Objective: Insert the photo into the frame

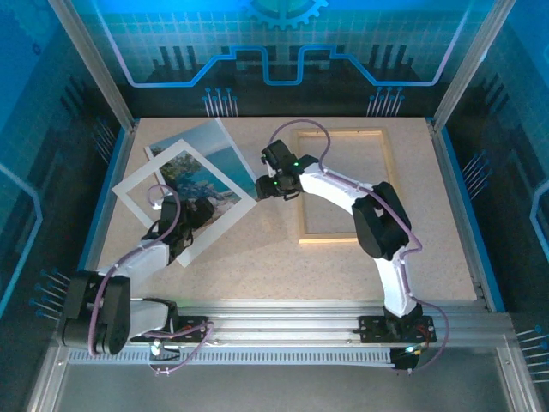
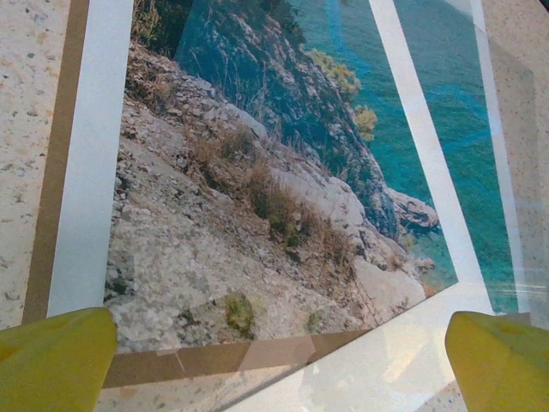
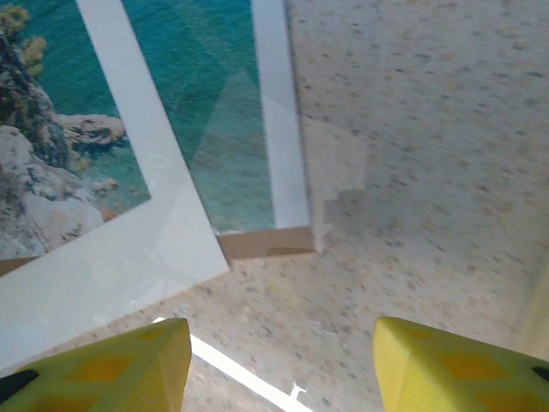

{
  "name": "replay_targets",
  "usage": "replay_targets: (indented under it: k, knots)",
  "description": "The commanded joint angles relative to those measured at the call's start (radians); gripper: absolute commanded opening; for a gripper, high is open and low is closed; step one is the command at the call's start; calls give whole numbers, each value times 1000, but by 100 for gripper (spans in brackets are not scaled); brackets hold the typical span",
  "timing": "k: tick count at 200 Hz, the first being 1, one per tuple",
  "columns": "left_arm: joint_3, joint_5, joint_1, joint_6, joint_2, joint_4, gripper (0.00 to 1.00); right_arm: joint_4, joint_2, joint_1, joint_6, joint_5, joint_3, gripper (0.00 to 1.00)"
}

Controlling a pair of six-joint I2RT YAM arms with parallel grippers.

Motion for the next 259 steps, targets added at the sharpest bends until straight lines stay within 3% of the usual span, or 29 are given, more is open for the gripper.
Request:
replay_targets:
  k: [1, 78, 129, 259]
  knots:
    - [-6, 35, 25, -24, 55, 52, 99, 8, 48, 10, -11, -65, 45, 59]
    - [10, 114, 68, -44, 212, 113, 99, -8, 111, -4, 19, 11, 9, 61]
    - [15, 111, 68, -39, 214, 111, 99, -5, 115, -6, 29, 79, -20, 70]
    - [21, 129, 68, -38, 228, 111, 99, 96, 114, 19, 59, -92, -66, 70]
